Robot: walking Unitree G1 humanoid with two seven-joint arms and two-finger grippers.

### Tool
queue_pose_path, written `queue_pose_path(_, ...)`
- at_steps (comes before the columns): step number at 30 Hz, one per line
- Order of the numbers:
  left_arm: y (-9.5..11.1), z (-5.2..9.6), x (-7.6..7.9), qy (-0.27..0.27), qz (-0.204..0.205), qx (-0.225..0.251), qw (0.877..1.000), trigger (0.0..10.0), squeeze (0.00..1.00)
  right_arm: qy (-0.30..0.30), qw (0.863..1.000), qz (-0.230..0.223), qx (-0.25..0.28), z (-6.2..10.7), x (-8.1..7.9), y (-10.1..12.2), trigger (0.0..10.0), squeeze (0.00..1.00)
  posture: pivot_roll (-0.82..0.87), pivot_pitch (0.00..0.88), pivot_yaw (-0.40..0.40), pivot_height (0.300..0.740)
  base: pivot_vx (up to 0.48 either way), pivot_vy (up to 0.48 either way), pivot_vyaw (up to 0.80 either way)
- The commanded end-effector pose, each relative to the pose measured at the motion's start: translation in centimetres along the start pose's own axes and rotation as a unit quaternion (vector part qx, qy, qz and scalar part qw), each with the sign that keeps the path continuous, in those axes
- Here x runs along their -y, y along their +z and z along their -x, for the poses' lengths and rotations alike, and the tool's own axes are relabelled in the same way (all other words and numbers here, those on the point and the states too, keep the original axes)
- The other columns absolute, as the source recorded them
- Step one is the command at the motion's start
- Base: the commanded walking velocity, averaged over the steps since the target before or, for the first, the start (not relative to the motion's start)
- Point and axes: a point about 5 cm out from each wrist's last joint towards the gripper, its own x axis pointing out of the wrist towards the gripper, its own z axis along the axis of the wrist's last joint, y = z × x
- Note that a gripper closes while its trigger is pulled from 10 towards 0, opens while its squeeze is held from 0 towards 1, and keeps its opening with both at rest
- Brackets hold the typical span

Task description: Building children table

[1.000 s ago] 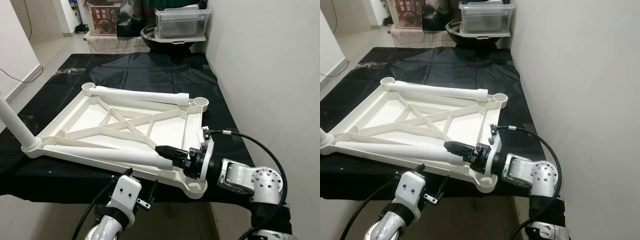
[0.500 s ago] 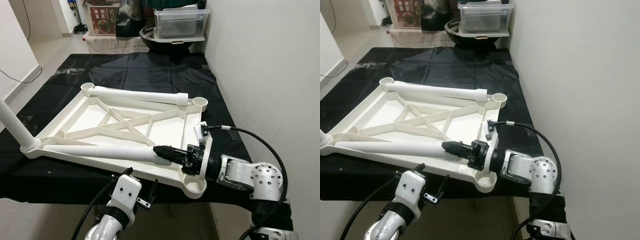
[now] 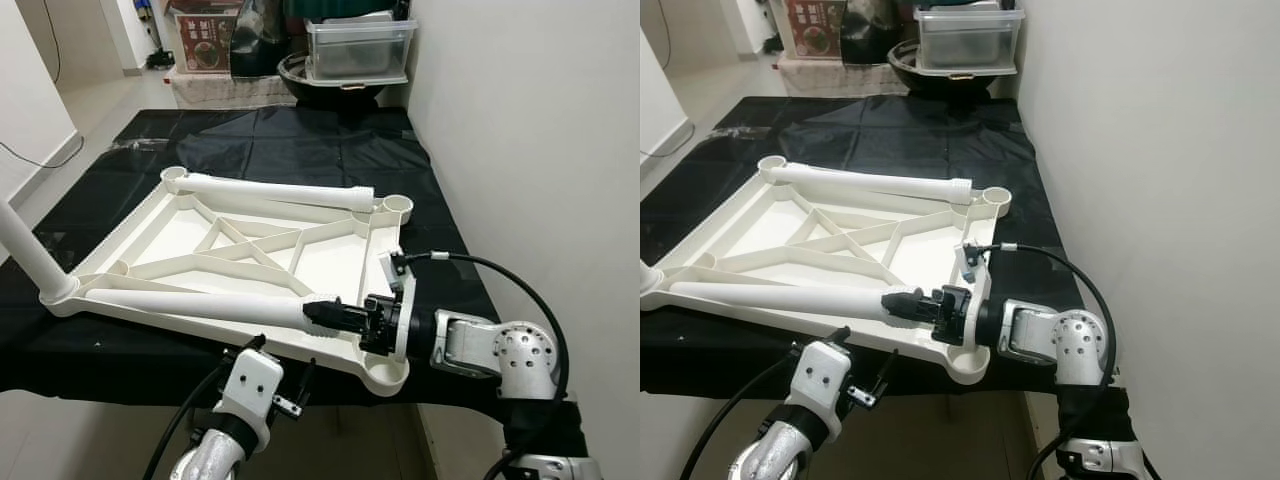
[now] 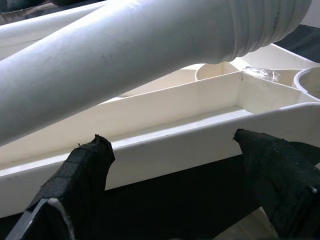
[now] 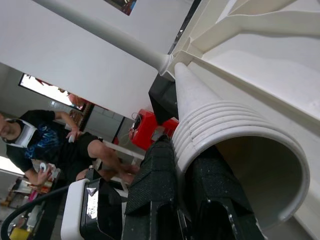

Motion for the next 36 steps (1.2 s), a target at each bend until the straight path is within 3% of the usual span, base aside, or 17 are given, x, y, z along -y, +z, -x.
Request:
queue_pose_path(1, -0.3, 0.1, 0.0, 0.001, 0.000, -0.007, 1.000, 10.0, 0.00, 0.009, 1.000, 0.006, 0.017, 0.0, -0.2, 0.5, 0.0, 0.00, 0.05, 0.087, -0.038, 0.740, 0.000, 0.000, 0.00)
queue_pose_path(10, -0.2, -0.1, -0.6, 0.012, 0.028, -0.006, 1.000, 10.0, 0.00, 0.004, 0.996, 0.030, 0.085, 3.8, 0.7, 3.6, 0.0, 0.00, 0.05, 0.084, -0.031, 0.740, 0.000, 0.000, 0.00)
queue_pose_path(15, 0.1, -0.2, -0.6, 0.012, 0.032, -0.002, 0.999, 10.0, 0.00, -0.001, 0.993, 0.037, 0.110, 5.1, 1.1, 4.3, 0.0, 0.00, 0.05, 0.084, -0.032, 0.740, 0.000, 0.000, 0.00)
queue_pose_path(17, 0.8, -0.8, -1.7, 0.027, 0.047, 0.012, 0.998, 10.0, 0.00, 0.005, 0.989, 0.039, 0.141, 6.5, 1.4, 4.9, 0.0, 0.00, 0.05, 0.087, -0.033, 0.740, 0.000, 0.000, 0.00)
queue_pose_path(21, 1.8, -1.5, -3.0, 0.053, 0.082, 0.028, 0.995, 10.0, 0.00, 0.026, 0.986, 0.041, 0.159, 7.5, 1.2, 5.1, 0.0, 0.00, 0.05, 0.086, -0.033, 0.740, 0.000, 0.000, 0.00)
queue_pose_path(22, 2.5, -1.9, -3.8, 0.068, 0.126, 0.043, 0.989, 10.0, 0.72, 0.049, 0.984, 0.040, 0.166, 7.8, 0.8, 5.1, 0.0, 0.00, 0.05, 0.086, -0.034, 0.740, 0.000, 0.000, 0.00)
queue_pose_path(23, 2.5, -1.9, -3.8, 0.068, 0.126, 0.043, 0.989, 10.0, 0.72, 0.049, 0.984, 0.040, 0.166, 7.8, 0.8, 5.1, 0.0, 0.00, 0.05, 0.086, -0.034, 0.740, 0.000, 0.000, 0.00)
queue_pose_path(24, 3.4, -2.4, -4.6, 0.080, 0.198, 0.063, 0.975, 10.0, 1.00, 0.072, 0.982, 0.037, 0.169, 8.0, 0.5, 4.9, 0.0, 0.00, 0.05, 0.087, -0.033, 0.740, 0.000, 0.000, 0.00)
queue_pose_path(25, 3.4, -2.4, -4.6, 0.080, 0.198, 0.063, 0.975, 10.0, 1.00, 0.072, 0.982, 0.037, 0.169, 8.0, 0.5, 4.9, 0.0, 0.00, 0.05, 0.087, -0.033, 0.740, 0.000, 0.000, 0.00)
queue_pose_path(26, 5.4, -3.4, -5.8, 0.060, 0.345, 0.110, 0.930, 10.0, 1.00, 0.114, 0.979, 0.027, 0.167, 8.2, 0.0, 4.2, 0.0, 0.00, 0.05, 0.087, -0.030, 0.740, 0.000, 0.000, 0.00)
queue_pose_path(28, 5.4, -3.4, -5.8, 0.060, 0.345, 0.110, 0.930, 10.0, 1.00, 0.114, 0.979, 0.027, 0.167, 8.2, 0.0, 4.2, 0.0, 0.00, 0.05, 0.087, -0.030, 0.740, 0.000, 0.000, 0.00)
queue_pose_path(29, 6.0, -3.6, -6.0, 0.045, 0.381, 0.123, 0.915, 10.0, 1.00, 0.124, 0.978, 0.024, 0.166, 8.2, -0.2, 4.0, 0.0, 0.00, 0.05, 0.087, -0.030, 0.740, 0.000, 0.000, 0.00)
queue_pose_path(30, 6.0, -3.6, -6.0, 0.045, 0.381, 0.123, 0.915, 10.0, 1.00, 0.124, 0.978, 0.024, 0.166, 8.2, -0.2, 4.0, 0.0, 0.00, 0.05, 0.087, -0.030, 0.740, 0.000, 0.000, 0.00)
queue_pose_path(31, 6.5, -3.6, -6.3, 0.027, 0.418, 0.137, 0.898, 10.0, 0.00, 0.139, 0.976, 0.020, 0.165, 8.3, -0.3, 3.7, 0.0, 0.00, 0.05, 0.086, -0.027, 0.740, 0.000, 0.000, 0.00)
queue_pose_path(33, 7.0, -3.5, -6.4, -0.005, 0.458, 0.152, 0.876, 10.0, 0.00, 0.155, 0.975, 0.015, 0.160, 8.2, -0.3, 3.3, 0.0, 0.00, 0.05, 0.087, -0.027, 0.740, 0.000, 0.000, 0.00)
queue_pose_path(34, 7.0, -3.5, -6.4, -0.005, 0.458, 0.152, 0.876, 10.0, 0.00, 0.155, 0.975, 0.015, 0.160, 8.2, -0.3, 3.3, 0.0, 0.00, 0.05, 0.087, -0.027, 0.740, 0.000, 0.000, 0.00)
queue_pose_path(36, 7.5, -3.2, -6.0, -0.044, 0.479, 0.161, 0.862, 10.0, 0.00, 0.171, 0.974, 0.010, 0.148, 8.1, -0.4, 2.8, 0.0, 0.00, 0.05, 0.086, -0.030, 0.740, 0.000, 0.000, 0.00)
